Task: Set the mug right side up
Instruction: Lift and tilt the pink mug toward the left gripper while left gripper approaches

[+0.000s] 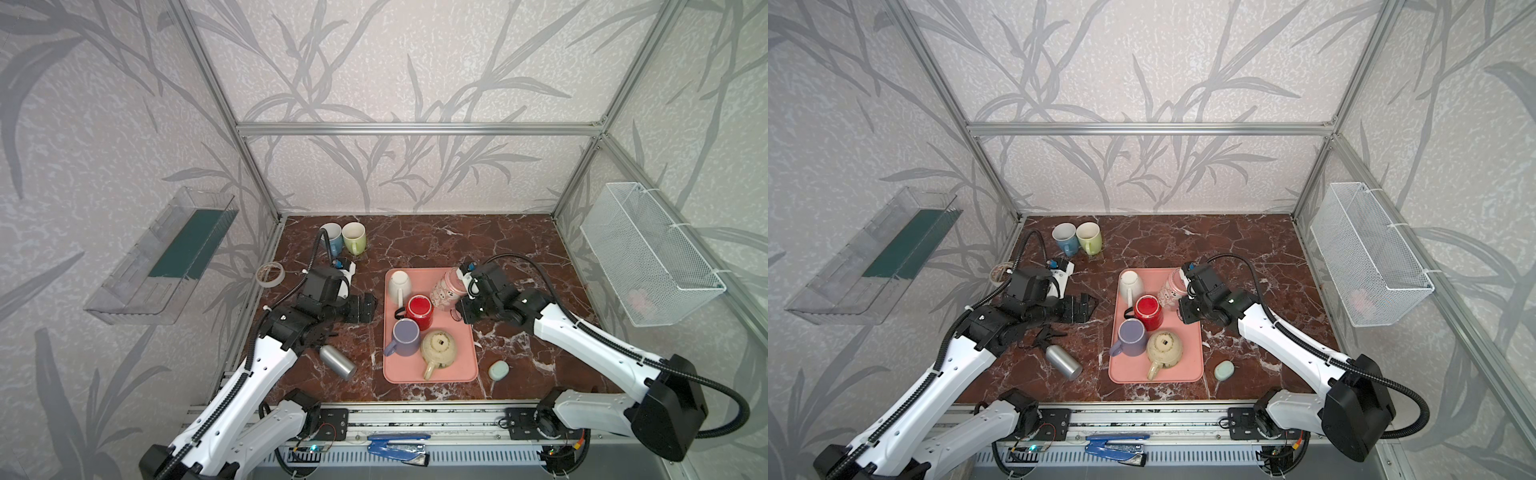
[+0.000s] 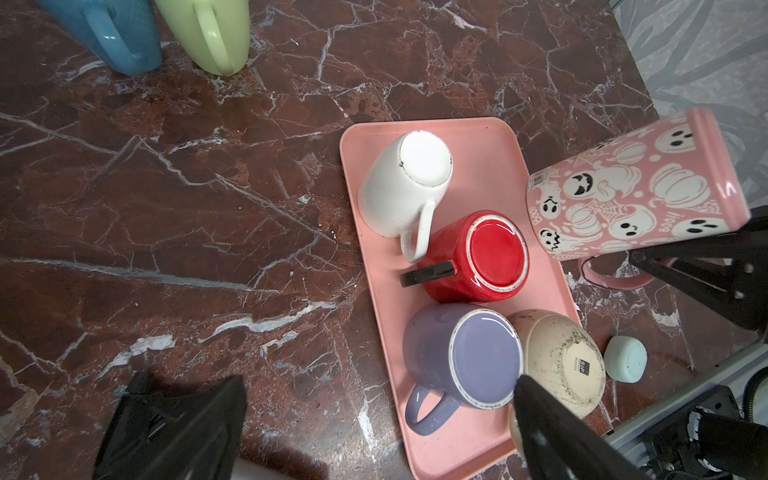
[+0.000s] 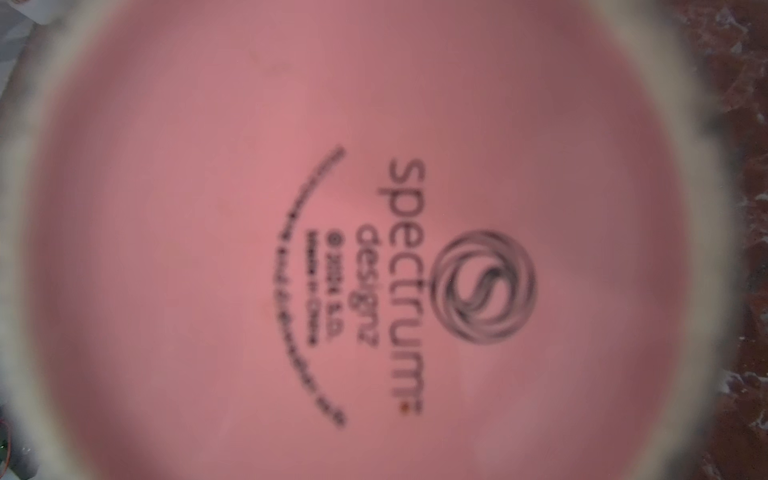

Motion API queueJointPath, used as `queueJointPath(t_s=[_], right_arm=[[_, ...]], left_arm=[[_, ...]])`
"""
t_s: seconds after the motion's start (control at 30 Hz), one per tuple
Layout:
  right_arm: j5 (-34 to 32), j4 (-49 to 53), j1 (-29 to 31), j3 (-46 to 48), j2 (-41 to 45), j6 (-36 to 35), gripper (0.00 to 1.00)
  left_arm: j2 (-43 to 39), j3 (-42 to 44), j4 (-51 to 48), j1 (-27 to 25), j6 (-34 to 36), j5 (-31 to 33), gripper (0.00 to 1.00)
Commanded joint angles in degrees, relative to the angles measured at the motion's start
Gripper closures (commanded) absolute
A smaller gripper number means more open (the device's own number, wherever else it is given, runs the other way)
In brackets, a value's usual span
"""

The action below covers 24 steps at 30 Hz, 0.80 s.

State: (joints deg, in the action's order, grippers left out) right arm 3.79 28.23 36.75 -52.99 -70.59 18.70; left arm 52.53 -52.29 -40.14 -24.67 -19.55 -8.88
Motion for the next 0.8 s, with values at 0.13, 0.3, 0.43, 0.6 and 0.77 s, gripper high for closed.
queueJointPath(t_s=[0.13,0.3,0.43,0.6,0.77], right_arm=[[9.1,-11.3,-2.3,0.8,5.8,-0.9,1.00],[15.8,-15.6,-4.7,1.3,6.8,0.0,1.00],[21.5,-21.1,-7.0,3.0,7.5,2.4,1.00],[26.6,-26.6,-8.0,4.2,7.0,4.1,1.00],[29.5,-31.2,-7.9,4.5,5.5,5.3,1.00]], left_arm=[[-2.2,1.2,3.9,-0.2,-2.0,-4.0,0.02],[-4.6,3.8,12.5,-0.2,-5.1,-14.1,0.02],[-5.7,8.2,21.2,-0.2,-11.3,-18.9,0.03],[-5.5,17.4,38.3,-0.2,-22.0,-22.8,0.10],[-3.4,23.1,50.5,-0.3,-26.4,-24.0,0.15]])
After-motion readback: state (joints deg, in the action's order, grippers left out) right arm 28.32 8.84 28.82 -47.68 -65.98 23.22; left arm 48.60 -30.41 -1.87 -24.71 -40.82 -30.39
